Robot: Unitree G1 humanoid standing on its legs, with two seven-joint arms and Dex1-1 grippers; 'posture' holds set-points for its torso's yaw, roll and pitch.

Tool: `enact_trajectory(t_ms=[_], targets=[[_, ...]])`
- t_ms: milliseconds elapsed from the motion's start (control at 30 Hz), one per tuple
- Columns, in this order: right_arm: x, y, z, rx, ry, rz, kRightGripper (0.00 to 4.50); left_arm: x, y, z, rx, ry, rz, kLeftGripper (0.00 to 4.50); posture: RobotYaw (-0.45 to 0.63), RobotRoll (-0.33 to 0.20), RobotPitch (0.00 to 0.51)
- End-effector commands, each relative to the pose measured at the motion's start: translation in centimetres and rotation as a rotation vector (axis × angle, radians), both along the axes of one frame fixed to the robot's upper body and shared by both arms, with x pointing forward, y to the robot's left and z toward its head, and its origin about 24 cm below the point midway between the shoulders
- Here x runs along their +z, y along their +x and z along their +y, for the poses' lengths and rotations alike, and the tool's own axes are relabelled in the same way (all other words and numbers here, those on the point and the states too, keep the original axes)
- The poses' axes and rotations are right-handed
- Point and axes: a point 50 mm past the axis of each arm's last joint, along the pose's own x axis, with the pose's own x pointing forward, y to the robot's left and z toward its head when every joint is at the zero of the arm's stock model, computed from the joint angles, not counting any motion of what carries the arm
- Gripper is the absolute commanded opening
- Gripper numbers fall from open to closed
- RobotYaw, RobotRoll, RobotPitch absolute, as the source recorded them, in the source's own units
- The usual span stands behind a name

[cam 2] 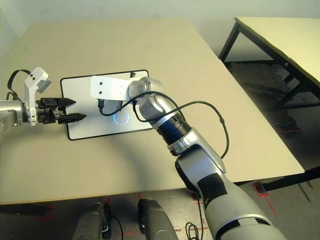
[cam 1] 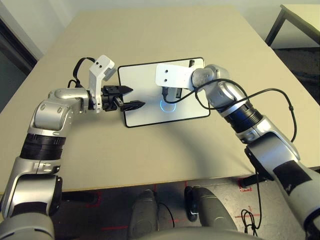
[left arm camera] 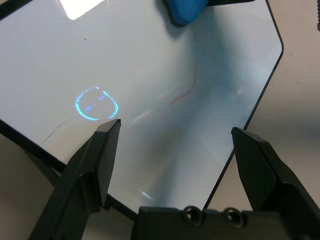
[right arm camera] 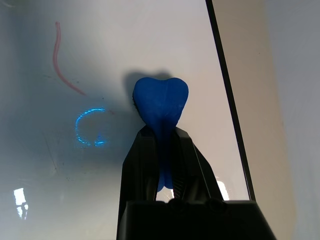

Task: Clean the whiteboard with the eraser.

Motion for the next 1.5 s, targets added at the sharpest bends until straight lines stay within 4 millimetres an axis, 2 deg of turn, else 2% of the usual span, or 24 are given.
enact_trajectory(t_ms=[33,167,300,567,733,833,933,1033,1300,1433,1500], targets=[[-2.9,-1.8,-0.4,0.032,-0.056,0.102,0.29,0.0,-0.2,0.5,0.015,0.015,0.007,4.50,-0.02,0.000,0.149],[-4.4,-3.4,-0.5,0.059,-0.081,0.143,0.29,0.3,-0.1,0.9,0.028,0.023,-0.002,4.50,-0.02,0.000,0.154],[-4.6,-3.3,-0.4,0.054,-0.086,0.146,0.29,0.5,0.0,1.0,0.029,0.024,-0.004,4.50,-0.02,0.000,0.156],[-0.4,0.5,0.2,-0.046,0.003,0.015,0.29,0.4,0.0,1.0,0.024,0.025,0.001,4.50,-0.02,0.000,0.156],[-1.8,0.0,-0.1,-0.030,-0.036,0.049,0.29,0.5,0.0,1.0,0.023,0.026,0.000,4.50,-0.02,0.000,0.156],[-3.7,-0.8,-1.1,-0.022,-0.085,0.092,0.29,0.5,0.0,1.0,0.024,0.025,0.000,4.50,-0.02,0.000,0.156],[-4.7,-0.9,-2.3,-0.045,-0.115,0.109,0.29,0.4,-0.1,0.9,0.023,0.025,0.000,4.50,-0.02,0.000,0.156],[-4.5,-0.5,-2.7,-0.067,-0.120,0.103,0.29,0.4,0.0,0.8,0.019,0.023,0.002,4.50,-0.03,0.000,0.155],[-1.6,2.0,-2.0,-0.125,-0.040,0.029,0.29,0.3,0.1,0.5,0.009,0.021,0.002,4.50,-0.03,0.000,0.154],[-1.9,1.2,-1.0,-0.079,-0.026,0.049,0.29,0.4,0.1,0.6,0.009,0.022,0.002,4.50,-0.03,0.000,0.154],[-2.8,0.2,-0.5,-0.040,-0.038,0.078,0.29,0.4,0.1,0.6,0.011,0.023,0.002,4.50,-0.02,0.000,0.155]])
